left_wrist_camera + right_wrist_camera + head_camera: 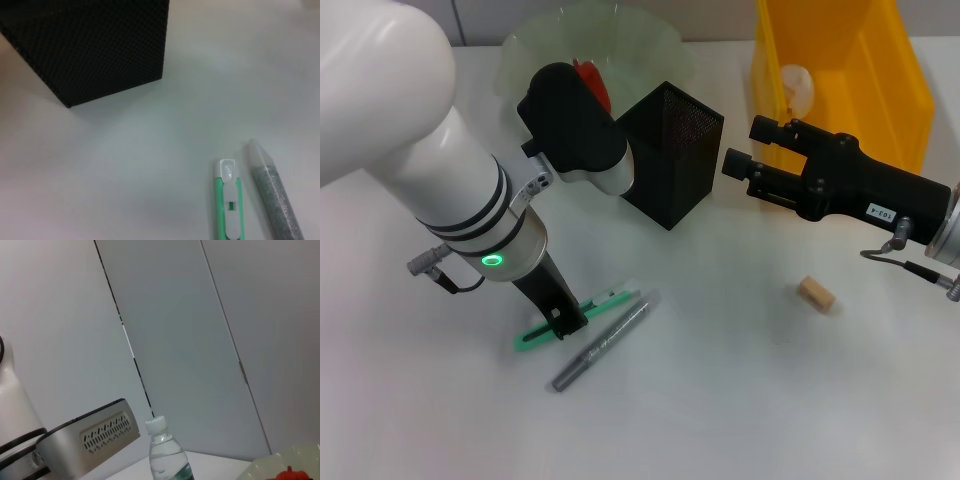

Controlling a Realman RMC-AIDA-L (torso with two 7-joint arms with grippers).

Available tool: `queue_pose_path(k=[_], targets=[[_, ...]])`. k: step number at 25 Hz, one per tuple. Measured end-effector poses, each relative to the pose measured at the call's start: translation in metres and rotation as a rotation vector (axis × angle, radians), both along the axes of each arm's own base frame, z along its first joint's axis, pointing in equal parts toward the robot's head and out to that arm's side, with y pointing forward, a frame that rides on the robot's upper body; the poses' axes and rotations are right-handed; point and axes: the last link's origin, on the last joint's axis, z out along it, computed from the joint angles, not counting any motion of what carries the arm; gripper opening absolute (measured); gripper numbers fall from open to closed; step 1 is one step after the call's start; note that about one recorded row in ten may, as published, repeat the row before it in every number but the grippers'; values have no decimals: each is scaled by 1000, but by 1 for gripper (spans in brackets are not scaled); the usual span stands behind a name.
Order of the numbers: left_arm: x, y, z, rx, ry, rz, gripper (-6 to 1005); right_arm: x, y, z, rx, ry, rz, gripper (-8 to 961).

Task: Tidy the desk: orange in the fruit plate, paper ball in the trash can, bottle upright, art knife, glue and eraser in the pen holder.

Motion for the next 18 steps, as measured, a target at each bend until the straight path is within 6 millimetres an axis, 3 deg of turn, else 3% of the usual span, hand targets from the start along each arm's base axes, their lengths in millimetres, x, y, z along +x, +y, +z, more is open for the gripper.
queue_pose_path(k=[18], targets=[[2,-1,-1,-6,4,-14,196,0,0,0,1,1,-1,731]])
